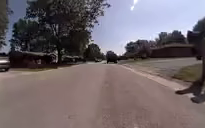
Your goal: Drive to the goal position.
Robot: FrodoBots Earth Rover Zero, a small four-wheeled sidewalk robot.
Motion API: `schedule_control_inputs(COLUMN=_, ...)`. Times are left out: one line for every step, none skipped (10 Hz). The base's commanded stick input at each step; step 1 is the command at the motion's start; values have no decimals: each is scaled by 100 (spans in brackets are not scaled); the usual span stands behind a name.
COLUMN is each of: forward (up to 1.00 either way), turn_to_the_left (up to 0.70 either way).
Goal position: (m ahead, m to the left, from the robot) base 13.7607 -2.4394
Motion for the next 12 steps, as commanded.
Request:
schedule_control_inputs(forward=50, turn_to_the_left=0)
schedule_control_inputs(forward=50, turn_to_the_left=0)
schedule_control_inputs(forward=50, turn_to_the_left=0)
schedule_control_inputs(forward=50, turn_to_the_left=0)
schedule_control_inputs(forward=50, turn_to_the_left=0)
schedule_control_inputs(forward=50, turn_to_the_left=0)
schedule_control_inputs(forward=50, turn_to_the_left=0)
schedule_control_inputs(forward=50, turn_to_the_left=0)
schedule_control_inputs(forward=50, turn_to_the_left=0)
schedule_control_inputs(forward=50, turn_to_the_left=0)
schedule_control_inputs(forward=50, turn_to_the_left=0)
schedule_control_inputs(forward=50, turn_to_the_left=0)
